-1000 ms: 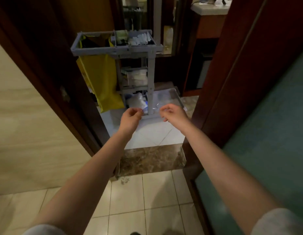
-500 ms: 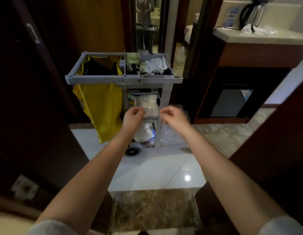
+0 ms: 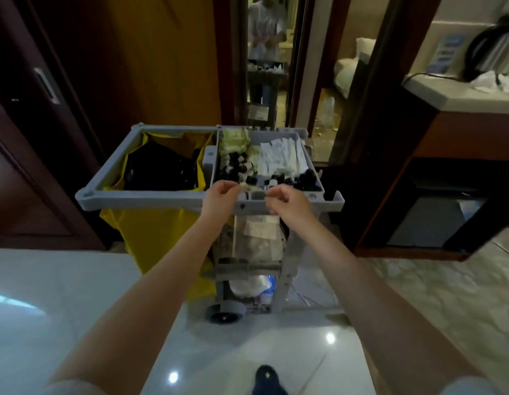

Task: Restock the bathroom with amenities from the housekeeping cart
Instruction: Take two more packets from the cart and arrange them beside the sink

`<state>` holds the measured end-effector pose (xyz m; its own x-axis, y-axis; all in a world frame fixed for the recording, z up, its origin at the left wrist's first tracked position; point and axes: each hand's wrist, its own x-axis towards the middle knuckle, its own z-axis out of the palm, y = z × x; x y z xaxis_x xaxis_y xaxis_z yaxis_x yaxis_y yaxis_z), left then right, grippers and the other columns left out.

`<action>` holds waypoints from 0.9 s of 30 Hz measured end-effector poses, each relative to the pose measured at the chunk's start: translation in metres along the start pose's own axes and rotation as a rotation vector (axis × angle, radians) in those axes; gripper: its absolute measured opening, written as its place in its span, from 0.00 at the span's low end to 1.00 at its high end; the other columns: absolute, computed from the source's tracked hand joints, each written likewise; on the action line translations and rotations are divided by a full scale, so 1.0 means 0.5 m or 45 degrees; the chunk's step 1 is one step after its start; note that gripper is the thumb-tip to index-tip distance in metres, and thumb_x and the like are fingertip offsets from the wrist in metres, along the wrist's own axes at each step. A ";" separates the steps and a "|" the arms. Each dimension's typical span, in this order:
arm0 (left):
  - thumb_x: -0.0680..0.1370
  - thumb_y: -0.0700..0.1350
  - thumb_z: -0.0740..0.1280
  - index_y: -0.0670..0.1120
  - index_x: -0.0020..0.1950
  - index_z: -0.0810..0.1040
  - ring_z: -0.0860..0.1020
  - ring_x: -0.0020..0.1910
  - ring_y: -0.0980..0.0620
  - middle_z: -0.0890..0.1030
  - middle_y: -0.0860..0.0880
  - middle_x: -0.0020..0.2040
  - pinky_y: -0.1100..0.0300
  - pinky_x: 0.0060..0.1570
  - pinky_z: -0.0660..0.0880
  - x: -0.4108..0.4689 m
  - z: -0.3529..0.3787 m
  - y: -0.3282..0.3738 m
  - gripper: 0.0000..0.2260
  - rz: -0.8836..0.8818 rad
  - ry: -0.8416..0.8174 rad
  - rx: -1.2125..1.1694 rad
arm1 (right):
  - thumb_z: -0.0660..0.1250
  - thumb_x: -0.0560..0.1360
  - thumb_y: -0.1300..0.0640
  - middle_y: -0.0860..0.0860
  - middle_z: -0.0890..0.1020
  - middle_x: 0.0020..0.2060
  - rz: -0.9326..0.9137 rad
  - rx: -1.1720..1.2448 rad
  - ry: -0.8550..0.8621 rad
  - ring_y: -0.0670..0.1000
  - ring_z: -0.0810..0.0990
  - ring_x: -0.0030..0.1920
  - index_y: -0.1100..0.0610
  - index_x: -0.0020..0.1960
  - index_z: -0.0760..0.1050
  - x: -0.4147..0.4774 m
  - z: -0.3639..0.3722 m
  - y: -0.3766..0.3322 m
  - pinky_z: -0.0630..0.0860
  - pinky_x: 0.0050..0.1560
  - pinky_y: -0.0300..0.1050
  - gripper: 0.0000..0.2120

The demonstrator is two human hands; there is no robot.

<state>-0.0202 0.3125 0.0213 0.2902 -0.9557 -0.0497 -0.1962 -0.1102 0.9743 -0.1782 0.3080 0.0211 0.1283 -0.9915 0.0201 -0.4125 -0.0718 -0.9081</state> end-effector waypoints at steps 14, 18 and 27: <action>0.79 0.47 0.62 0.44 0.56 0.77 0.75 0.45 0.50 0.78 0.47 0.48 0.59 0.43 0.71 0.376 0.035 0.024 0.10 -0.060 0.031 0.165 | 0.66 0.76 0.56 0.51 0.77 0.41 0.170 0.013 -0.127 0.53 0.77 0.43 0.55 0.48 0.75 0.408 0.018 0.041 0.74 0.46 0.47 0.03; 0.79 0.46 0.62 0.44 0.56 0.76 0.75 0.45 0.52 0.77 0.49 0.47 0.59 0.46 0.71 0.472 0.027 0.019 0.09 -0.076 -0.018 0.185 | 0.66 0.76 0.55 0.52 0.78 0.45 0.213 -0.054 -0.098 0.54 0.78 0.48 0.55 0.52 0.76 0.501 0.040 0.050 0.75 0.49 0.47 0.07; 0.78 0.45 0.63 0.46 0.53 0.76 0.74 0.46 0.52 0.75 0.54 0.42 0.58 0.46 0.70 0.689 -0.022 0.014 0.06 -0.104 -0.133 0.262 | 0.62 0.77 0.51 0.54 0.72 0.67 -0.037 -0.634 -0.086 0.57 0.71 0.66 0.52 0.71 0.64 0.739 0.118 0.056 0.73 0.60 0.53 0.24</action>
<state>0.0884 -0.0143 0.0135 0.2165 -0.9631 -0.1596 -0.3657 -0.2316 0.9015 -0.0890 -0.0542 -0.0215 0.1973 -0.9803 0.0000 -0.7862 -0.1582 -0.5973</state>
